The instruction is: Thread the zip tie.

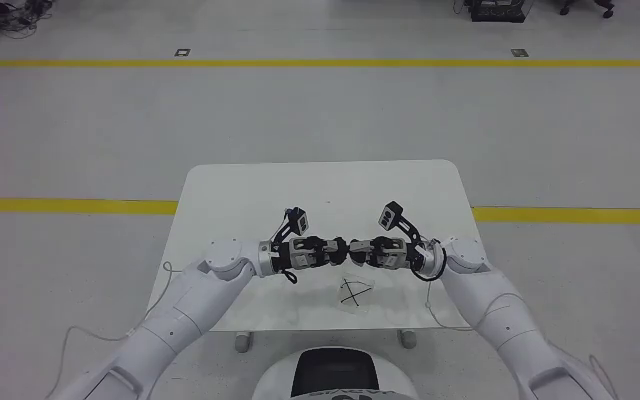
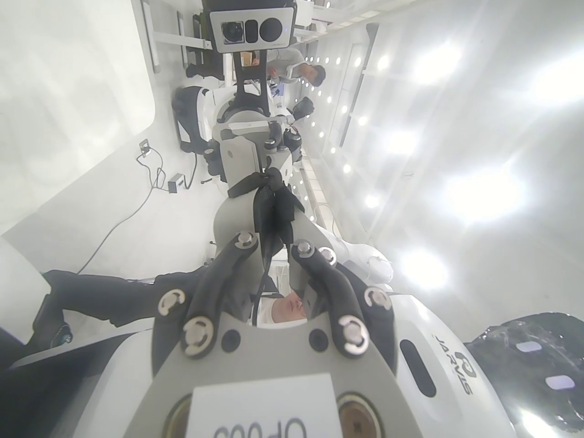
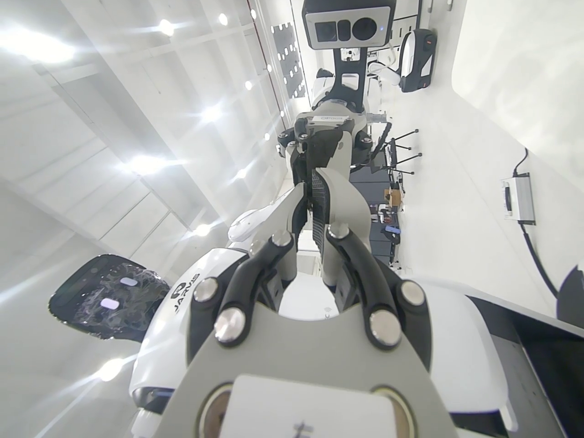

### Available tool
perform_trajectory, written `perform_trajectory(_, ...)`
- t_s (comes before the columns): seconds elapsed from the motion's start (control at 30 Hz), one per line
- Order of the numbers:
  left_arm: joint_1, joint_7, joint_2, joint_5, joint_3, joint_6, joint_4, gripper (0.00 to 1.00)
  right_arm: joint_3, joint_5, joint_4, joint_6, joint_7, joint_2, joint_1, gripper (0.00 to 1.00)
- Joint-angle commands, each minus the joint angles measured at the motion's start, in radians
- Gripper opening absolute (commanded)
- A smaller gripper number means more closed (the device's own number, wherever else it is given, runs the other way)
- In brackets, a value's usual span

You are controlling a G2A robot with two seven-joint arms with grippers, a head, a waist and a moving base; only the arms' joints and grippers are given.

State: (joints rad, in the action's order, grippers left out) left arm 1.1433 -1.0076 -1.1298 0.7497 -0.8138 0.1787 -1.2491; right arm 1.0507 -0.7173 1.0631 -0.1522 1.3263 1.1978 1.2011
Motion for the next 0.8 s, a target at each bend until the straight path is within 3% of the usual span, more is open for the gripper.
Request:
perform_trajectory(0.0,0.0,0.001,0.0,-0.001,0.0,0.001,0.0,0.0,0.0,-0.001,-0.002,-0.001,0.0,0.0,0.0,0.0)
perform_trajectory(0.5,-0.001,-0.009,-0.001,-0.001,-0.003,-0.004,-0.001,0.0,-0.001,-0.004,-0.005,0.0,0.002,0.0,-0.003,0.0)
perform_trajectory(0.53,-0.001,-0.009,-0.001,-0.001,-0.003,-0.005,0.0,0.0,-0.001,-0.005,-0.006,0.001,0.002,0.0,-0.003,0.25)
perform_trajectory(0.57,-0.001,-0.011,-0.001,-0.001,-0.003,-0.004,-0.001,0.0,0.002,-0.013,-0.005,-0.001,-0.001,0.0,-0.001,0.94)
perform_trajectory(0.6,-0.001,-0.011,-0.001,-0.001,-0.004,-0.001,-0.001,0.0,0.004,-0.017,-0.005,-0.003,-0.001,0.0,0.001,1.0)
perform_trajectory(0.77,-0.007,-0.016,0.002,-0.029,-0.017,0.043,-0.001,0.0,0.031,-0.033,-0.005,-0.018,-0.012,-0.006,0.013,1.0)
